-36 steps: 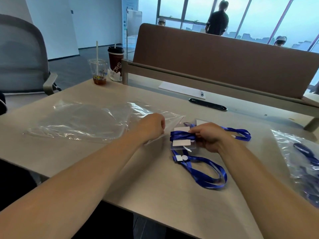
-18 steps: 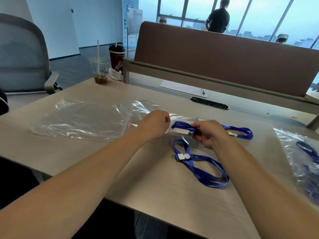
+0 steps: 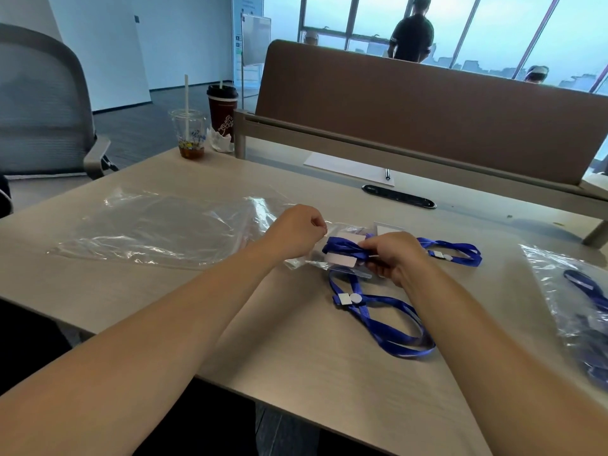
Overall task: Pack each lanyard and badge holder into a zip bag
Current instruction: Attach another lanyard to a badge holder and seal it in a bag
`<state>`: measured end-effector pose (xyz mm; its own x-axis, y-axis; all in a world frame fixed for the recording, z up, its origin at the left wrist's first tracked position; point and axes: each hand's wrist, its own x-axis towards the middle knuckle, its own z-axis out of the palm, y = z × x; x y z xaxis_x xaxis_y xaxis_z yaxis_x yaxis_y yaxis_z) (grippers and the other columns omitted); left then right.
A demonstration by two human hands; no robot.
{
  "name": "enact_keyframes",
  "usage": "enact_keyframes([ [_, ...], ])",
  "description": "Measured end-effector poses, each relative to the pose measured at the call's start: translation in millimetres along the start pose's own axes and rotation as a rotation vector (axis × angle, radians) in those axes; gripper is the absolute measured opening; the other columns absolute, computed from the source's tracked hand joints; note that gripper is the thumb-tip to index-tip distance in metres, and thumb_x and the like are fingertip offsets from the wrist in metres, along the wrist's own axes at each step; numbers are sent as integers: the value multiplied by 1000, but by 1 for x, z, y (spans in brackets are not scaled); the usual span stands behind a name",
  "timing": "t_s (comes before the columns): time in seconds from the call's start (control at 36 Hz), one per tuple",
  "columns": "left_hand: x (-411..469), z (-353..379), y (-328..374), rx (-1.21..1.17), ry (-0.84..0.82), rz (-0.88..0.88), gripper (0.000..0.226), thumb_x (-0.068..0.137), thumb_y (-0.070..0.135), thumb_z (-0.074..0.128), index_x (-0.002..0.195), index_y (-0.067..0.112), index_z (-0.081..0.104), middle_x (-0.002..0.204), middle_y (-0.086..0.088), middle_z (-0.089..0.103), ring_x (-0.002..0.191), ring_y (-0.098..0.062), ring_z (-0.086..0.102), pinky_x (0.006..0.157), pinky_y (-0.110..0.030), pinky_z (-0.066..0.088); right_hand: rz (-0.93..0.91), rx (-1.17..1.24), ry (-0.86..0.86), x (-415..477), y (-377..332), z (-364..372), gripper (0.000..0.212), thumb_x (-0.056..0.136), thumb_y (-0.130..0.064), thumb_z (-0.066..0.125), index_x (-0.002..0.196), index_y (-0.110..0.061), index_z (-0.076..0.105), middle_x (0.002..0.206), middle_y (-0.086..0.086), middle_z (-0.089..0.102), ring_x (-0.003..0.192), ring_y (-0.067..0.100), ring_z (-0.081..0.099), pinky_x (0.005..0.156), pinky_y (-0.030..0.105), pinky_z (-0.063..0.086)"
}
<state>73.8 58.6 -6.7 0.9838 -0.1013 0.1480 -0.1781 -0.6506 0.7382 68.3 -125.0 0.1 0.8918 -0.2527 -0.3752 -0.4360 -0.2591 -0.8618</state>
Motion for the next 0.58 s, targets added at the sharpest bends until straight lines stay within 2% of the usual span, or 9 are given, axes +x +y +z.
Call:
enact_keyframes([
  [0.19,-1,4,-1,18,-42,25,12,94,14,58,91,16,70,81,5,66,78,-15,66,70,-27,55,9,146,-16,3,0,2,7,92,-6,67,97,-2,64,91,15,70,74,21,70,56,28,57],
  [0.33,-2,6,-1,46,-71,51,12,92,15,62,96,13,73,82,5,66,73,-10,61,64,-22,48,-9,239,-35,9,2,6,19,90,-1,68,107,5,64,92,19,70,75,24,71,58,32,60],
  [0.44,-1,6,0,73,-77,51,13,92,18,61,96,15,73,80,7,65,72,-10,61,60,-22,45,-28,315,-52,11,2,9,26,88,-2,71,110,8,64,88,18,71,69,22,71,52,30,59],
  [0.53,-2,7,2,88,-94,55,14,92,18,60,97,15,72,87,3,68,75,-18,65,62,-30,54,-31,341,-57,12,3,11,25,88,-4,72,109,4,64,91,18,73,67,21,74,57,32,61],
  [0.58,-3,7,3,80,-103,55,13,92,18,59,99,16,71,90,2,68,75,-19,67,65,-34,58,-30,362,-63,12,5,12,23,89,-6,71,109,2,63,96,18,73,73,23,75,66,36,63],
])
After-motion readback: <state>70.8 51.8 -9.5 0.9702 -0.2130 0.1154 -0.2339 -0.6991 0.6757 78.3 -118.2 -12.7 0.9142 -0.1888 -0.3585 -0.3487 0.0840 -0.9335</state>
